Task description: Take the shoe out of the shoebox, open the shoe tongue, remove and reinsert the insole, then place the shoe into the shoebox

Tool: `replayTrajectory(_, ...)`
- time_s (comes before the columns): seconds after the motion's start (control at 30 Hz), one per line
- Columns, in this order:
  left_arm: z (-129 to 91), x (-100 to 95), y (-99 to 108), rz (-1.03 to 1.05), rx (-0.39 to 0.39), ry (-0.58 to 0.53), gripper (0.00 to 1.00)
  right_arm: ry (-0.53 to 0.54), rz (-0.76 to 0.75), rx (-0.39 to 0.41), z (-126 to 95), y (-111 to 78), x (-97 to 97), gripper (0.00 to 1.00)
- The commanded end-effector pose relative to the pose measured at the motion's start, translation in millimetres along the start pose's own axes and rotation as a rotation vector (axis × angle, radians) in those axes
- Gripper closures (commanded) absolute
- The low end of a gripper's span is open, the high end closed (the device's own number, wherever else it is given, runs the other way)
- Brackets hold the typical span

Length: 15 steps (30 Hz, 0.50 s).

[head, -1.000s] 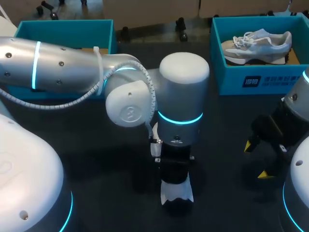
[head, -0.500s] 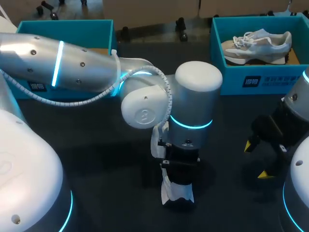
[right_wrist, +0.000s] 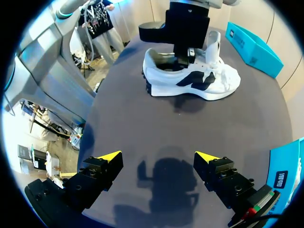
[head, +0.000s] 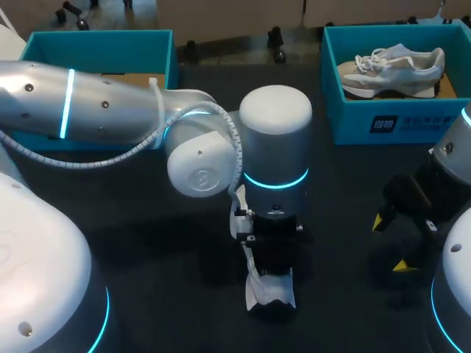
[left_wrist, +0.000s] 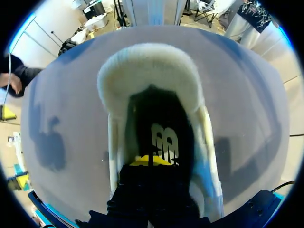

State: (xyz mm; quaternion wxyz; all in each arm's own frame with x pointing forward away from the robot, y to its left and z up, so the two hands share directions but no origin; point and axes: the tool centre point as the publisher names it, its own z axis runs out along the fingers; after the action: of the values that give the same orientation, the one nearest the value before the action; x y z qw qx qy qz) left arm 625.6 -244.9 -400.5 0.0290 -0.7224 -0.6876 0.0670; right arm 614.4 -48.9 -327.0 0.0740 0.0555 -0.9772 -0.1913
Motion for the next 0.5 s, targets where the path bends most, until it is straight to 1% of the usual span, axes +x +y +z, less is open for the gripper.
replayTrajectory(0.03, -10, 7.7, -15, 0.025, 0.025, 0.007, 1.00, -0.003, -0.001, 0.001, 1, -0.2, 1.1, 0.00)
replayTrajectory(0.1, -10, 9.6, -24, 0.049, 0.036, 0.044, 1.00, -0.003, -0.001, 0.001, 1, -0.2, 1.1, 0.00)
replayTrajectory(0.23, -5, 13.6, -33, 0.087, 0.009, 0.114, 1.00, -0.003, -0.001, 0.001, 1, -0.2, 1.1, 0.00)
replayTrajectory(0.33, 8, 15.2, -31, 0.085, 0.001, 0.156, 1.00, -0.003, -0.001, 0.001, 1, -0.2, 1.1, 0.00)
replayTrajectory(0.5, 28, 17.6, -25, 0.052, 0.014, 0.162, 1.00, -0.003, -0.001, 0.001, 1, -0.2, 1.1, 0.00)
